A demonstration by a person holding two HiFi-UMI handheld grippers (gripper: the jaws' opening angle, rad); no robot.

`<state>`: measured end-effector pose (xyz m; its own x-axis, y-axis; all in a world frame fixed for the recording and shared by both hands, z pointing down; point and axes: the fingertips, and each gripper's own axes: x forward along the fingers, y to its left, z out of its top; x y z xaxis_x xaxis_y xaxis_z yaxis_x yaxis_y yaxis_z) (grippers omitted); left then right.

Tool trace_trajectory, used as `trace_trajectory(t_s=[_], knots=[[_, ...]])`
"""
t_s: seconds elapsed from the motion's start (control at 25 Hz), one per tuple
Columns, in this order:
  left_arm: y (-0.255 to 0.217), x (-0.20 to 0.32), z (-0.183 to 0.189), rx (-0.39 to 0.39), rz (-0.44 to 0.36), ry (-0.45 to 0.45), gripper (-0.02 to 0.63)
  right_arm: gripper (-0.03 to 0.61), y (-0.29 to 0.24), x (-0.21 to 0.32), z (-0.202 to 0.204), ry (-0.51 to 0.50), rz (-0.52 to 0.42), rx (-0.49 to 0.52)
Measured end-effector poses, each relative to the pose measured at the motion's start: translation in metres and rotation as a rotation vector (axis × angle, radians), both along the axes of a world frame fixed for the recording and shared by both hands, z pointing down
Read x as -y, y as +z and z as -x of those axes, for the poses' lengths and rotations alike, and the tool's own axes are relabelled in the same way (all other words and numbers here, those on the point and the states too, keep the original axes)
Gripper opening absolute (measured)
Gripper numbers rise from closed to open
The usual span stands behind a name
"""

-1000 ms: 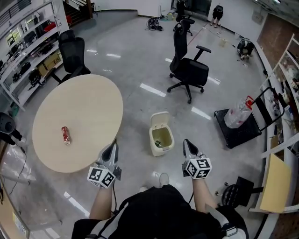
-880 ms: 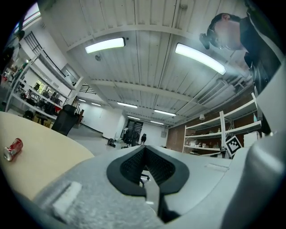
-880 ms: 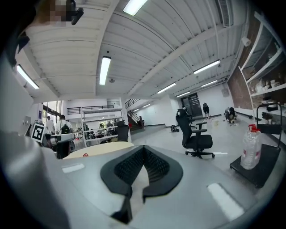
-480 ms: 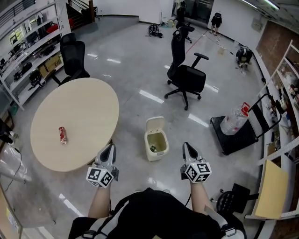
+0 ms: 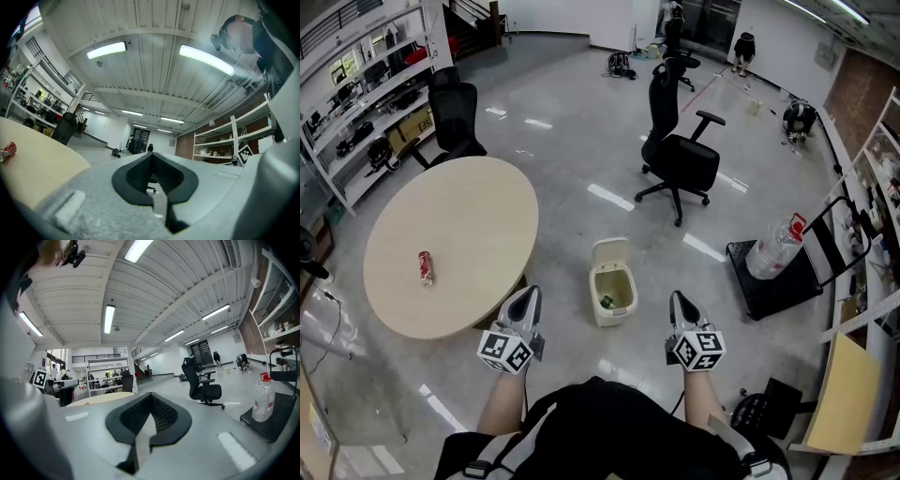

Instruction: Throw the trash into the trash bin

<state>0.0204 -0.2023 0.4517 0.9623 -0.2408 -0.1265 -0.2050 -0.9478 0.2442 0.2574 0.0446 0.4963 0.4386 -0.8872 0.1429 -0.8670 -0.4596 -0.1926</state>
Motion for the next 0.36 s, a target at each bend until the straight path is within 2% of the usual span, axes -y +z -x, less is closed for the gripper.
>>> trace_trajectory(t_s=[0.36], knots=[[0.004, -0.009, -0.016, 0.014, -0.002, 0.017, 0.0, 0.005, 0.01, -0.011, -0.011, 0.008, 0.004, 0.021]])
